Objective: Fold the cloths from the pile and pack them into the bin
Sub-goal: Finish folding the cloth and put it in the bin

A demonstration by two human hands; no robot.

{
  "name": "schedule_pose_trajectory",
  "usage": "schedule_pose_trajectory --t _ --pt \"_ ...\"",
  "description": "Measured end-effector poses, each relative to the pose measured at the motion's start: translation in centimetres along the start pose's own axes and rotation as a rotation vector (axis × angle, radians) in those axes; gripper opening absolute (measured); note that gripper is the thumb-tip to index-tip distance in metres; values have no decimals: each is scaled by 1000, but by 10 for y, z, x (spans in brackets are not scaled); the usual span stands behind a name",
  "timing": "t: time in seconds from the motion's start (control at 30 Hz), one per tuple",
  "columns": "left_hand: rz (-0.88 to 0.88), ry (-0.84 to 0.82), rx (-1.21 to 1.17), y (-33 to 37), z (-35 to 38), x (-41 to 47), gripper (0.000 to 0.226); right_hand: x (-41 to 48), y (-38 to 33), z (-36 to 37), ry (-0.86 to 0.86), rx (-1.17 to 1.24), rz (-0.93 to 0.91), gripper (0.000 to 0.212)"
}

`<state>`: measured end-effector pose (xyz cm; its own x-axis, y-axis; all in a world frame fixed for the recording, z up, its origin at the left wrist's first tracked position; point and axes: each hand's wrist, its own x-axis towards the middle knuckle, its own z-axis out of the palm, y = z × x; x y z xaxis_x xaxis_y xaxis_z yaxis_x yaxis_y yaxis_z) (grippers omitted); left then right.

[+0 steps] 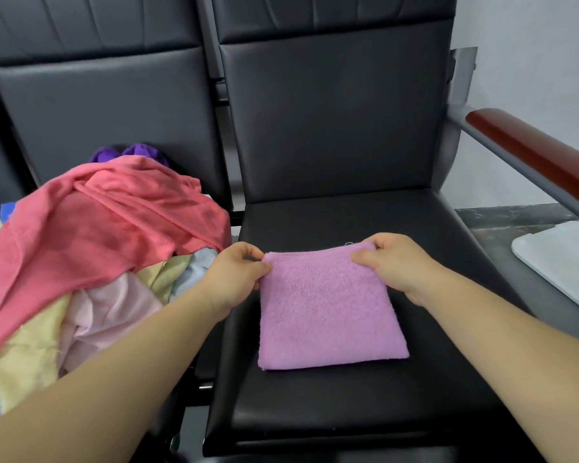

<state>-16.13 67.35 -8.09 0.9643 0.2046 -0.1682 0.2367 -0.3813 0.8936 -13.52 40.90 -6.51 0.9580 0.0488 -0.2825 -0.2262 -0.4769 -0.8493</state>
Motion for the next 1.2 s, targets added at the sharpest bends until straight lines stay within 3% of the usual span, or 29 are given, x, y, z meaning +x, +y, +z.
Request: schedule_pose_trajectory --t 0.1,0.23,0.33,0.43,0.5,0.6,0.7,0.83,0.93,1.07,1.2 --pt "1 79 82 -16 10 17 12 12 6 7 44 -21 1 12" --pt "-56 160 412 -21 12 21 32 20 8 -3 2 -396 72 54" --pt "-137 -67 478 -9 6 8 48 13 7 -15 -171 -543 233 53" --pt "-201 -265 466 -7 4 -9 33 6 7 -4 -252 -520 215 45" --pt "-201 -252 360 -10 7 -16 17 3 7 9 -220 -472 210 39" --pt "-245 -204 -80 0 12 -26 8 -4 1 9 -255 -192 252 25" --pt "-70 -118 -268 30 12 -36 9 -25 -21 -22 -308 13 142 22" --pt "161 -240 -328 94 31 -56 17 -71 -43 -86 -97 -25 -131 14" --pt "274 -428 -313 137 71 -73 26 -116 -21 -134 195 7 -213 20" --pt "338 -690 -197 184 163 -104 27 -186 54 -190 627 205 -166 9" --pt "361 -892 8 197 272 -137 21 -242 150 -211 891 397 26 12"
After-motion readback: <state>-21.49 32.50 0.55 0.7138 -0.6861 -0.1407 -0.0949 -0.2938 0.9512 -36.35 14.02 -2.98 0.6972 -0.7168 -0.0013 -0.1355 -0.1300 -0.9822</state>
